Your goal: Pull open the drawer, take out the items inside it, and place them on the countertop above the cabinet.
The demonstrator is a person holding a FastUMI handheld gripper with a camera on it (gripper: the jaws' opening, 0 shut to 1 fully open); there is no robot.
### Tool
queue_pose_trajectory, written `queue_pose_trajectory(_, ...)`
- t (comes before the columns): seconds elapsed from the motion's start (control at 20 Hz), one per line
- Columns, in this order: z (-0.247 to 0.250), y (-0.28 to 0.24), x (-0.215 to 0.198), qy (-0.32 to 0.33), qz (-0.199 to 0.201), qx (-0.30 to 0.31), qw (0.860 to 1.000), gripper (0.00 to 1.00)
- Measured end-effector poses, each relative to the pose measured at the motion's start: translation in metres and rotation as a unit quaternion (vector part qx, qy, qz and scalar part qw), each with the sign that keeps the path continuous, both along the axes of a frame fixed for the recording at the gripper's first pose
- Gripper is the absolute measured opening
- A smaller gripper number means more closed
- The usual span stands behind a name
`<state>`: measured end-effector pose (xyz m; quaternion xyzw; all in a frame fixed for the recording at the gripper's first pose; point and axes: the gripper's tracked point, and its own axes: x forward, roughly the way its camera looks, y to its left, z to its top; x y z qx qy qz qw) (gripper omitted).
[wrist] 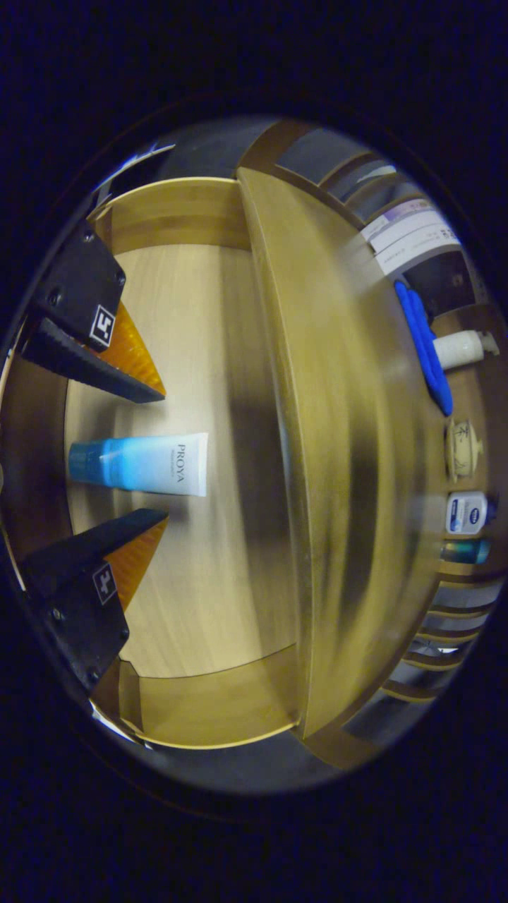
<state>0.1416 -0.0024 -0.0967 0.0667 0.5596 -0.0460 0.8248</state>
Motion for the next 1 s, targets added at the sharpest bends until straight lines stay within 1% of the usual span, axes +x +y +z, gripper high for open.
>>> queue_pose_trajectory(0.1, -0.006, 0.004, -0.003, 0.025, -0.013, 0.006, 1.0, 0.95)
queue_pose_trajectory(0.15, -0.008, 0.006, -0.005, 0.031, -0.01, 0.013, 0.999, 0.95)
queue_pose_trajectory(0.2, -0.01, 0.006, -0.005, 0.035, -0.009, 0.014, 0.999, 0.91)
queue_pose_trajectory(0.25, -0.012, 0.006, -0.006, 0.04, -0.008, 0.01, 0.999, 0.87)
queue_pose_trajectory(0.3, -0.01, 0.004, -0.007, 0.039, -0.005, 0.001, 0.999, 0.78)
queue_pose_trajectory(0.35, -0.012, 0.003, -0.006, 0.038, 0.001, -0.003, 0.999, 0.73)
queue_pose_trajectory(0.4, -0.012, 0.004, -0.006, 0.04, 0.001, 0.001, 0.999, 0.64)
queue_pose_trajectory(0.55, -0.01, 0.003, -0.008, 0.034, -0.003, 0.006, 0.999, 0.52)
queue_pose_trajectory(0.6, -0.009, 0.003, -0.009, 0.03, -0.003, 0.01, 0.999, 0.49)
queue_pose_trajectory(0.7, -0.004, 0.002, -0.011, 0.018, -0.002, 0.009, 1.0, 0.48)
queue_pose_trajectory(1.0, 0.028, 0.002, -0.02, -0.02, 0.006, 0.026, 0.999, 0.48)
